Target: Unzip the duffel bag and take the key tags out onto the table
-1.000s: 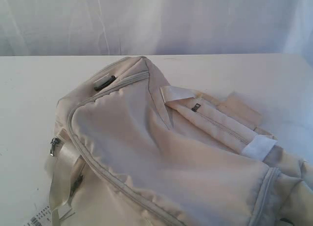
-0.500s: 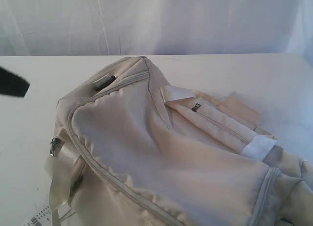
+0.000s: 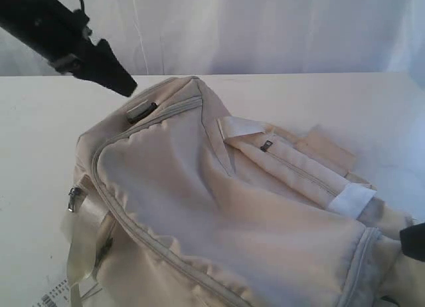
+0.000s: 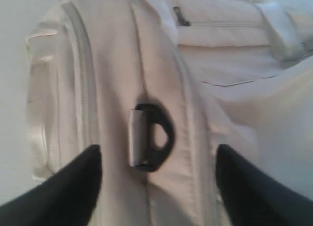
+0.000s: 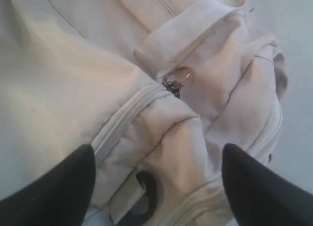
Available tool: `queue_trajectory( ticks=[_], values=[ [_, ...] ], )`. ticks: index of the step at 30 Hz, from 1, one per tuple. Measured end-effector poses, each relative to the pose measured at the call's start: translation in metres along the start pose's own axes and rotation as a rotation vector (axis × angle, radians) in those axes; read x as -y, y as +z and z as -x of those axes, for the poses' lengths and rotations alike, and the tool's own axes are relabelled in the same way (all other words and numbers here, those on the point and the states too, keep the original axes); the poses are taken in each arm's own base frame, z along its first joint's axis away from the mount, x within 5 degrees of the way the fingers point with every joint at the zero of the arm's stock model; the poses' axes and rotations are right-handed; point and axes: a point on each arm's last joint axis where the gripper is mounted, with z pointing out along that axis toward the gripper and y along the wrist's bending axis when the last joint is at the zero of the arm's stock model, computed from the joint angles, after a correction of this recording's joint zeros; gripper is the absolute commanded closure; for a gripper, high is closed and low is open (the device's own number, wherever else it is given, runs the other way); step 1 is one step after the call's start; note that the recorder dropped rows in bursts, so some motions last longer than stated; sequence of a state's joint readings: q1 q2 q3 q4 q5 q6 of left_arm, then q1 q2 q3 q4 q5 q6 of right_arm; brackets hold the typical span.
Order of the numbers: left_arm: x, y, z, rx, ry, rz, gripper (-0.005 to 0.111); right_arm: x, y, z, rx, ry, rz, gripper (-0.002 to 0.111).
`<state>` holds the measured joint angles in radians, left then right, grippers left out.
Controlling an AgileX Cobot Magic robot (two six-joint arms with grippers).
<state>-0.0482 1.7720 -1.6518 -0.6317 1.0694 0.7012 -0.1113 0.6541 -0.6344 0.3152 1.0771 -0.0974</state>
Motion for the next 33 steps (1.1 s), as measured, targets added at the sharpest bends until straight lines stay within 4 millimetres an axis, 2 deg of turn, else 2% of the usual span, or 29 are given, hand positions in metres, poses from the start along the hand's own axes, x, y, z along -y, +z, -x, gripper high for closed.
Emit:
queue_trajectory(
  ticks=[5, 9, 13, 18, 23, 26, 30, 33],
  values=[
    [-0.024, 0.036, 0.0, -0.01, -0.056, 0.044, 0.026, 0.001, 0.001, -0.002, -0.022, 0.004, -0.009, 0.035],
    [-0.033, 0.056, -0.003, -0.029, -0.083, 0.025, 0.042, 0.008, 0.018, -0.009, -0.089, 0.037, -0.029, 0.035],
    [-0.039, 0.07, -0.008, -0.061, -0.106, 0.0, 0.064, 0.014, 0.036, -0.012, -0.143, 0.078, -0.047, 0.035],
    [-0.042, 0.08, -0.013, -0.086, -0.129, -0.04, 0.104, 0.02, 0.056, -0.004, -0.217, 0.116, -0.061, 0.035],
    [-0.042, 0.079, -0.014, -0.109, -0.149, -0.036, 0.107, 0.027, 0.078, 0.0, -0.308, 0.146, -0.075, 0.035],
    [-0.048, 0.07, -0.019, -0.138, -0.187, 0.017, 0.107, 0.029, 0.084, 0.003, -0.299, 0.158, -0.084, 0.035],
    [-0.059, 0.038, -0.029, -0.138, -0.281, 0.058, 0.107, 0.029, 0.084, 0.012, -0.243, 0.152, -0.091, 0.035],
    [-0.07, 0.007, -0.045, -0.124, -0.37, 0.066, 0.107, 0.028, 0.08, 0.025, -0.181, 0.141, -0.09, 0.035]
  ],
)
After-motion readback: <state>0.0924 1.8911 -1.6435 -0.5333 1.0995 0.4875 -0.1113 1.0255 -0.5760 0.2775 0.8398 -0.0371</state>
